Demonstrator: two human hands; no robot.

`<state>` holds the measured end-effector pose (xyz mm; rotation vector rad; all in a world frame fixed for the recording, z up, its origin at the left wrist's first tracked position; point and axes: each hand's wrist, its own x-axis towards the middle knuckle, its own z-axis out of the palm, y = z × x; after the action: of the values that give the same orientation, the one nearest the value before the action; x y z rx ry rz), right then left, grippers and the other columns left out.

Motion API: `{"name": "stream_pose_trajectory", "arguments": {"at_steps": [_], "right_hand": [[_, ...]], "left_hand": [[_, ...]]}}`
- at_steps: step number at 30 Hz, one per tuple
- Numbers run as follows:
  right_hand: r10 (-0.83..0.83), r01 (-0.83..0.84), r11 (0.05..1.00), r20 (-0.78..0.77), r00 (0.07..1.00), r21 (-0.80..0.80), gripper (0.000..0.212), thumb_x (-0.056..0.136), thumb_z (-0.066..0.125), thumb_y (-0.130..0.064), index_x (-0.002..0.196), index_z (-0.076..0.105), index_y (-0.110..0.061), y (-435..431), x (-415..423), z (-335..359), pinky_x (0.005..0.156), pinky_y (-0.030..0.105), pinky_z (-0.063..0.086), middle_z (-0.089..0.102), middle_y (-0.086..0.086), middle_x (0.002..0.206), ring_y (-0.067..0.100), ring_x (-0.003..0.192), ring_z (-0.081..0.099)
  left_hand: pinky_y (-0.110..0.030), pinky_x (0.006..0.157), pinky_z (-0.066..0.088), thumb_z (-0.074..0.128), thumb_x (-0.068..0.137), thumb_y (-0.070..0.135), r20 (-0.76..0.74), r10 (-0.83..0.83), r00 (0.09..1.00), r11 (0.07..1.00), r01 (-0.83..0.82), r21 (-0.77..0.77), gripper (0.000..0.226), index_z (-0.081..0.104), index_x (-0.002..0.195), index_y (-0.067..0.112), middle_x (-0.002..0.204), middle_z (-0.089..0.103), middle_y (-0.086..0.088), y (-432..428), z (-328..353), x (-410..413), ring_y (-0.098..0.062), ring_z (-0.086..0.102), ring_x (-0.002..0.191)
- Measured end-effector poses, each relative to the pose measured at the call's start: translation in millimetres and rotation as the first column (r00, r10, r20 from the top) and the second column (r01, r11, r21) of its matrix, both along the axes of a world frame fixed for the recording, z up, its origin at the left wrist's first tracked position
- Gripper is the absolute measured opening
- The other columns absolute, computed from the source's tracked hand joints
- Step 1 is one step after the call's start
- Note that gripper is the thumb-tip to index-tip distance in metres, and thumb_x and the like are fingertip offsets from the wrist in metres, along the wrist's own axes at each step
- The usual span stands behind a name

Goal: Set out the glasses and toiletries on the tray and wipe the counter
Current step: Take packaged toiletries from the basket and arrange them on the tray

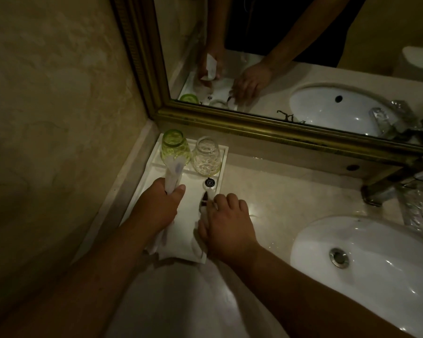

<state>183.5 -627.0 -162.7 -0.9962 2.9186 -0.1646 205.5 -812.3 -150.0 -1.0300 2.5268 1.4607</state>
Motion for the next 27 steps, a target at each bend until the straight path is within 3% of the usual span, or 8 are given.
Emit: {"name": "stream_pose_trajectory", "arguments": {"at_steps": [5,10,13,19,21,23,25,27], "right_hand": [[-0.003,0.003,1.000,0.010,1.000,0.019,0.064,0.087,0.053,-0.049,0.135,0.058,-0.007,1.2,0.3,1.4,0.087,0.046,0.044,0.060,0.013,0.117,0.032,0.105,0.052],[0.088,-0.090,0.995,0.042,0.995,0.040,0.028,0.090,0.062,-0.033,0.112,0.070,-0.017,-0.6,-2.4,-1.5,0.083,0.042,0.041,0.067,0.005,0.107,0.028,0.099,0.055],[0.054,-0.051,0.996,0.037,0.998,-0.067,0.028,0.095,0.055,-0.030,0.114,0.071,-0.017,-1.3,-2.4,-3.0,0.081,0.042,0.043,0.068,0.004,0.104,0.029,0.098,0.058],[-0.012,0.011,1.000,-0.045,0.999,-0.009,0.037,0.087,0.058,-0.046,0.100,0.071,-0.014,2.6,0.0,-0.3,0.082,0.043,0.041,0.061,0.009,0.100,0.030,0.096,0.052],[0.027,-0.033,0.990,-0.044,0.999,-0.137,0.043,0.084,0.061,-0.043,0.113,0.065,-0.012,0.0,1.7,2.1,0.085,0.044,0.045,0.061,0.011,0.110,0.031,0.102,0.054],[0.189,-0.181,0.968,0.030,0.982,-0.176,0.057,0.087,0.061,-0.039,0.137,0.057,-0.012,-5.7,2.2,2.1,0.101,0.046,0.044,0.057,0.015,0.136,0.036,0.124,0.051],[0.329,-0.320,0.944,0.153,0.932,-0.079,0.064,0.094,0.057,-0.040,0.151,0.045,-0.013,-11.6,0.9,0.4,0.118,0.050,0.033,0.042,0.017,0.158,0.038,0.145,0.036],[0.331,-0.348,0.936,0.213,0.919,0.049,0.060,0.100,0.050,-0.044,0.150,0.047,-0.011,-14.1,-4.2,-2.4,0.121,0.050,0.027,0.037,0.018,0.162,0.037,0.148,0.032]], "left_hand": [[-0.043,0.070,0.062,0.060,0.092,0.055,-0.014,-0.003,1.000,1.000,0.003,-0.004,0.023,0.057,0.093,0.032,0.084,0.072,-0.002,2.9,2.4,-0.7,-0.022,0.073,0.070],[-0.048,0.073,0.063,0.061,0.090,0.056,-0.005,0.001,1.000,1.000,-0.001,0.003,0.028,0.059,0.100,0.029,0.085,0.073,-0.004,3.2,4.8,0.6,-0.024,0.073,0.070],[-0.048,0.073,0.063,0.060,0.089,0.056,-0.007,0.009,1.000,1.000,-0.009,-0.003,0.029,0.059,0.100,0.030,0.085,0.073,-0.002,3.0,5.8,1.9,-0.023,0.073,0.069],[-0.048,0.075,0.062,0.060,0.090,0.056,0.003,0.010,1.000,1.000,-0.010,0.005,0.030,0.060,0.100,0.028,0.087,0.073,-0.003,3.7,7.9,4.0,-0.025,0.073,0.073],[-0.044,0.077,0.060,0.059,0.091,0.056,0.015,-0.005,1.000,1.000,0.005,-0.008,0.030,0.060,0.101,0.028,0.089,0.073,-0.002,4.7,8.9,3.6,-0.024,0.073,0.076],[-0.039,0.074,0.057,0.059,0.092,0.055,0.024,-0.015,1.000,0.999,0.016,-0.033,0.030,0.060,0.101,0.027,0.089,0.072,-0.002,6.3,9.5,3.1,-0.024,0.071,0.078],[-0.037,0.071,0.053,0.059,0.093,0.054,0.034,-0.018,0.999,0.998,0.019,-0.052,0.031,0.061,0.105,0.025,0.089,0.071,-0.002,7.9,10.0,3.4,-0.024,0.070,0.080],[-0.034,0.068,0.048,0.058,0.095,0.052,0.053,-0.021,0.998,0.997,0.025,-0.079,0.033,0.062,0.108,0.022,0.093,0.069,-0.002,8.2,11.6,4.6,-0.021,0.066,0.080]]}}
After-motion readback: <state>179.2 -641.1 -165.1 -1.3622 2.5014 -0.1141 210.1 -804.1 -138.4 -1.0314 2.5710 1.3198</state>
